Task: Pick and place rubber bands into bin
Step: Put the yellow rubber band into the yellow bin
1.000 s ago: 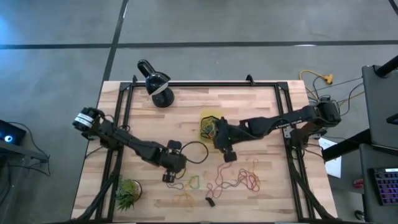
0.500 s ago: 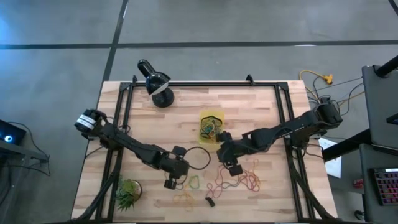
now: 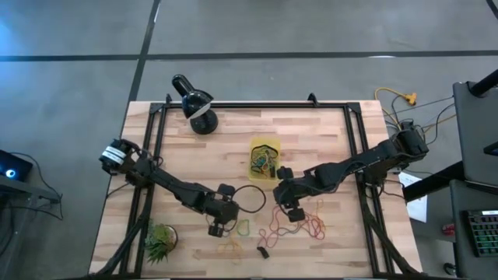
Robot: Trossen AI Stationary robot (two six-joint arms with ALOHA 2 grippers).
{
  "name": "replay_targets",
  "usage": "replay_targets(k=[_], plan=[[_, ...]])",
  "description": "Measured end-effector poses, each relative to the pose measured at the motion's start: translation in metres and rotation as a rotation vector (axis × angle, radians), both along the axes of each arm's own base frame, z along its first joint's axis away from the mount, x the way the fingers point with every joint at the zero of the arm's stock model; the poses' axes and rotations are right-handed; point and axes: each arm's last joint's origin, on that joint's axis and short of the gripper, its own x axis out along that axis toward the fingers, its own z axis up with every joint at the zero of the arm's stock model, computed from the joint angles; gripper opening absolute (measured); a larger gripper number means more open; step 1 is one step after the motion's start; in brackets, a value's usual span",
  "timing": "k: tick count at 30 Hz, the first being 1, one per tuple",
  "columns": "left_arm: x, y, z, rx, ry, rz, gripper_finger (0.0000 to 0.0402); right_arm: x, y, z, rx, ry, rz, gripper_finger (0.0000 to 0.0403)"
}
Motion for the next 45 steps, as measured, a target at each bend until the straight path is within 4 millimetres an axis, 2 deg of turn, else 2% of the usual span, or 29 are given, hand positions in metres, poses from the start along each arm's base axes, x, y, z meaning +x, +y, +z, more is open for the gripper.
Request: replay_targets(k=[15,24,32,37,45], plan=[[0.001,0.000,0.000,-0.003,-0.013,-0.006,0.0059,0.001,0.000,0.000,0.002,-0.011,0.003,0.0097],[0.007,-0.005,-0.018,-0.028,0.010,-0.022,0.0059,0.000,0.001,-0.001,0.004,-0.007,0.004,0.0088],[0.006,-0.004,-0.011,-0.018,0.006,-0.034,0.0059,-0.001,0.002,-0.002,0.006,-0.003,0.004,0.0090],[0.004,-0.004,0.004,-0.020,-0.038,-0.041,0.0059,-0.001,0.002,-0.003,0.008,-0.005,0.002,0.0088],[-0.001,-0.001,-0.005,0.008,-0.001,-0.021,0.0059,-0.003,0.001,-0.007,0.008,-0.006,0.002,0.0083]])
